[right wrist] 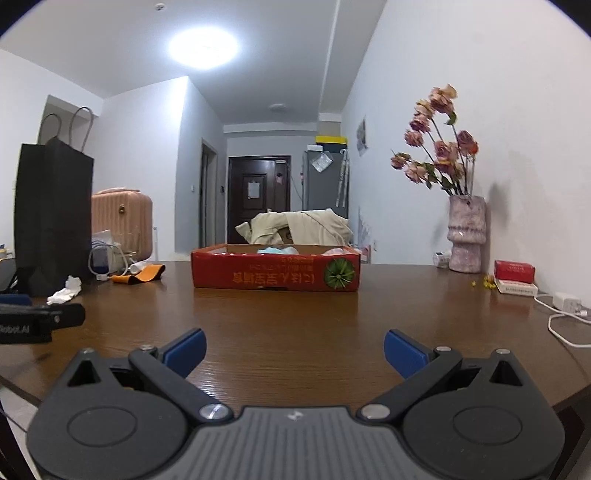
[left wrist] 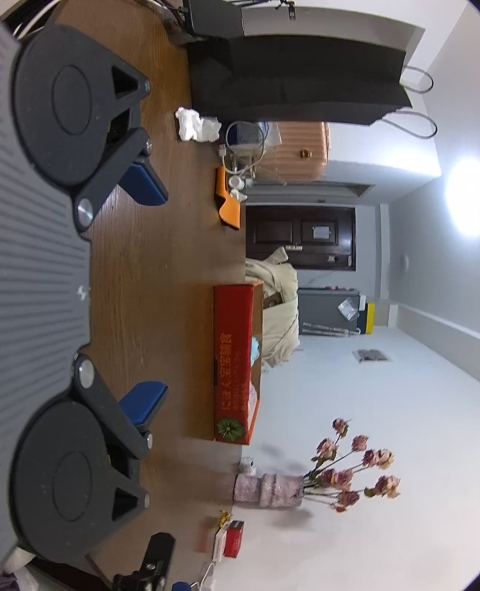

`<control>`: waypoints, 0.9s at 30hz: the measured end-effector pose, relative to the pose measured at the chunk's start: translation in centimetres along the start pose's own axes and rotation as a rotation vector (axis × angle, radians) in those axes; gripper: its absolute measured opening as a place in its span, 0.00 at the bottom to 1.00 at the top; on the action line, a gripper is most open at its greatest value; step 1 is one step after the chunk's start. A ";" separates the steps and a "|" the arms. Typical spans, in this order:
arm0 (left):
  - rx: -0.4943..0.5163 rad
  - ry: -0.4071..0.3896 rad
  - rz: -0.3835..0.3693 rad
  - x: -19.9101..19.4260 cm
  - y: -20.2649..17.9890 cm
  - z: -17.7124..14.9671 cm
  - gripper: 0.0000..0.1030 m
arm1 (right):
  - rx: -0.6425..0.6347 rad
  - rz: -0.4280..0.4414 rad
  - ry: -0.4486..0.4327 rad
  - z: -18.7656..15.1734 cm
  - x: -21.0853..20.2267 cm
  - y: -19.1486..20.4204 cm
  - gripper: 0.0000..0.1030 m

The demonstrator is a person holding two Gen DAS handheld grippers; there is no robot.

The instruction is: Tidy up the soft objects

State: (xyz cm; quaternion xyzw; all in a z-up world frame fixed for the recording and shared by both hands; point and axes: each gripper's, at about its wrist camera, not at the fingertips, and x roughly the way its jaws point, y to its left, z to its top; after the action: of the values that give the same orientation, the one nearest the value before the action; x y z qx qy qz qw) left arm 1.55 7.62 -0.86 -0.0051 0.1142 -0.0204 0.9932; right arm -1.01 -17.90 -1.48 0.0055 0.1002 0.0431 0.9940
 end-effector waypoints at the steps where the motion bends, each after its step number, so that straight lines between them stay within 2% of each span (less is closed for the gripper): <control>1: 0.001 0.000 -0.003 0.0 0.0 0.0 1.00 | 0.005 -0.011 0.006 0.0 0.1 0.0 1.00; 4: 0.011 0.002 -0.007 0.1 -0.1 0.0 1.00 | 0.014 -0.034 0.011 0.1 0.4 -0.3 1.00; 27: 0.000 0.004 0.002 0.3 0.2 0.5 1.00 | 0.046 -0.055 0.044 -0.3 1.2 -1.1 1.00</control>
State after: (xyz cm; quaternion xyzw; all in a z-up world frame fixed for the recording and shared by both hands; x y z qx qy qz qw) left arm 1.99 7.82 -0.41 -0.0047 0.1163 -0.0196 0.9930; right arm 0.16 -18.88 -1.98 0.0248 0.1230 0.0137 0.9920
